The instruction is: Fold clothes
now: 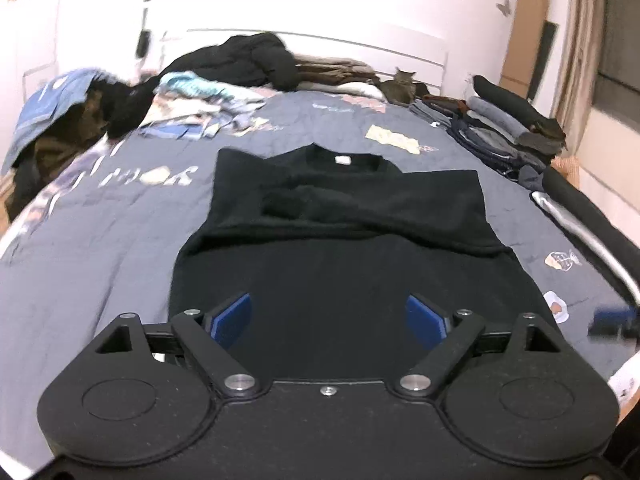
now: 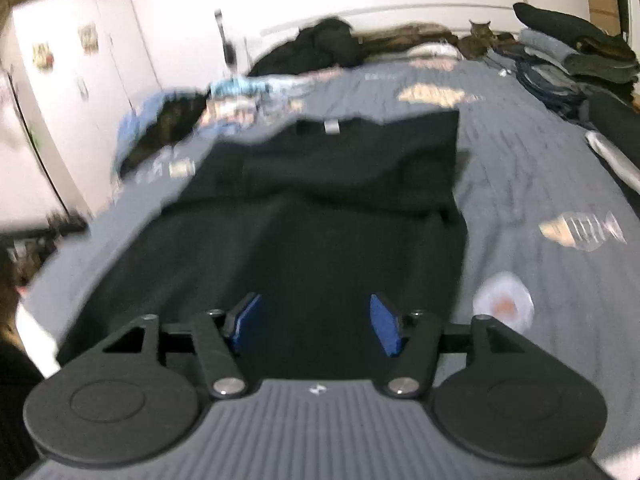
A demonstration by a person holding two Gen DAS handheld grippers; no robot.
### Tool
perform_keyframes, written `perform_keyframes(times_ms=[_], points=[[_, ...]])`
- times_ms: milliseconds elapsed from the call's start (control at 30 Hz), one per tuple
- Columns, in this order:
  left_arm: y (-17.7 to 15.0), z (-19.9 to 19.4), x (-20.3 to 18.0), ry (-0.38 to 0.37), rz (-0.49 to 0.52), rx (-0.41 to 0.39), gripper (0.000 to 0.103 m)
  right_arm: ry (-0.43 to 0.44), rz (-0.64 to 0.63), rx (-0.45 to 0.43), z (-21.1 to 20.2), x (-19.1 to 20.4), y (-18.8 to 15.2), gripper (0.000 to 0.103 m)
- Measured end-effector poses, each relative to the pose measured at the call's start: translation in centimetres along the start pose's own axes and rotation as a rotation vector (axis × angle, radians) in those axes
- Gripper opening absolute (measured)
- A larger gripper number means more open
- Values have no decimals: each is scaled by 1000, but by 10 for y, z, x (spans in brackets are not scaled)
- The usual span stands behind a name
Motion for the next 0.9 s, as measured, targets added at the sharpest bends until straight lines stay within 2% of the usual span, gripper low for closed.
perform_keyframes(times_ms=[67,233,367,567,733,900], points=[[-9,-2,7,11,10,16,85,-35,29,45,-2,-2,-24,62],[-30,-4,35,48,11,95,85,-83,193,67,-7,-20,-63,62],[-50,-12,60,71,-2,149,85,-125,210,95,-8,-27,-85,62],[-75,-26,81,49,-61,201,84,-132,247,145,-6,-28,-110,62],[-102,-21,85,57,-47,294,82,-120,258,157,-4,-18,-120,62],[-126,-7,96,57,-128,378,76,-121,300,169,3,-16,-127,62]])
Point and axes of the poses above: each gripper's, at about its wrist camera, not at the fingertips, and z roughly the way its jaws point, x to its left, y to its top, the point moved 9 cm from there along z, roughly the way its jaws point, and after that the axes turned 5 degrees about y, right-handed, at the moved point
